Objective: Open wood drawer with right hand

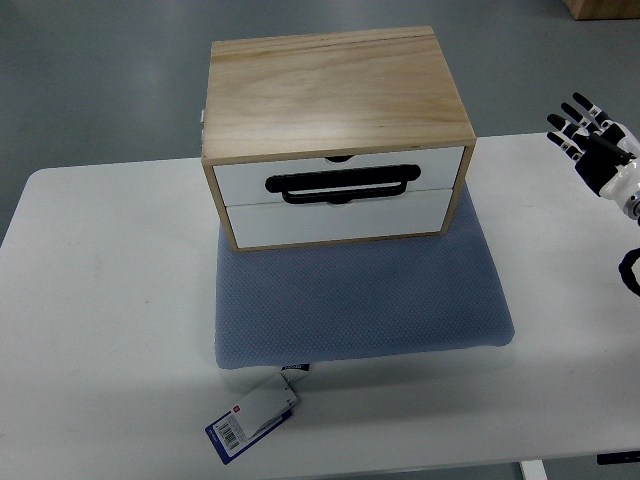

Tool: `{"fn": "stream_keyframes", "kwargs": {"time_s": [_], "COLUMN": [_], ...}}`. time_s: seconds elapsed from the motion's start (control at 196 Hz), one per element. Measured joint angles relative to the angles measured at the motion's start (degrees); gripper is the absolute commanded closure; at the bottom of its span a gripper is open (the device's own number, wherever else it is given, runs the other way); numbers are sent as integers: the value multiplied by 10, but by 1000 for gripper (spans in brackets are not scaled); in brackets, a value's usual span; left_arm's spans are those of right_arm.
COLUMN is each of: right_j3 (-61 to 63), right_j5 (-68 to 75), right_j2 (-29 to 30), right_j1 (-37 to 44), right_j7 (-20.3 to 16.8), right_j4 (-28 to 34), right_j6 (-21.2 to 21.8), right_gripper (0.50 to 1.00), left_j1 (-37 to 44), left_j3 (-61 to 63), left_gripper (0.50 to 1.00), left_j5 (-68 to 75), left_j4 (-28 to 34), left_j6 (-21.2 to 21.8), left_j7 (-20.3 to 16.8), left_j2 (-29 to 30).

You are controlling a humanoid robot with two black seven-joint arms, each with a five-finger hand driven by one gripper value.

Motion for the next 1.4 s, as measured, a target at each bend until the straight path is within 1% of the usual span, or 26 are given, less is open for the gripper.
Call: {"fn": "stream_keyframes", "kwargs": {"time_s": [0.474, 0.592, 0.719, 0.969, 1.107, 1.402], "right_j3": [-10, -15, -47, -215, -308, -433], "right_j5": [-1, 1, 4, 49, 75, 97], "right_j2": [-2, -19, -56, -143, -194, -245], "right_j1": [-1, 1, 19, 107, 181, 294], "right_j7": [-1, -1, 0, 5, 5, 4], "right_j4": [3, 7, 9, 28, 36, 36], "right_j6": [0, 1, 7, 20, 46, 67], "right_gripper": [568, 568, 568, 566, 568, 568], "left_j1": [0, 0, 0, 0, 0, 0], "left_j3": [0, 0, 0, 0, 0, 0], "left_gripper": [500, 500, 500, 500, 500, 500], "left_j5": [0, 0, 0, 0, 0, 0], "left_j4": [0, 0, 0, 0, 0, 0], "left_j6": [0, 0, 0, 0, 0, 0], "left_j7": [0, 0, 0, 0, 0, 0], "left_j2": [0, 0, 0, 0, 0, 0]}}
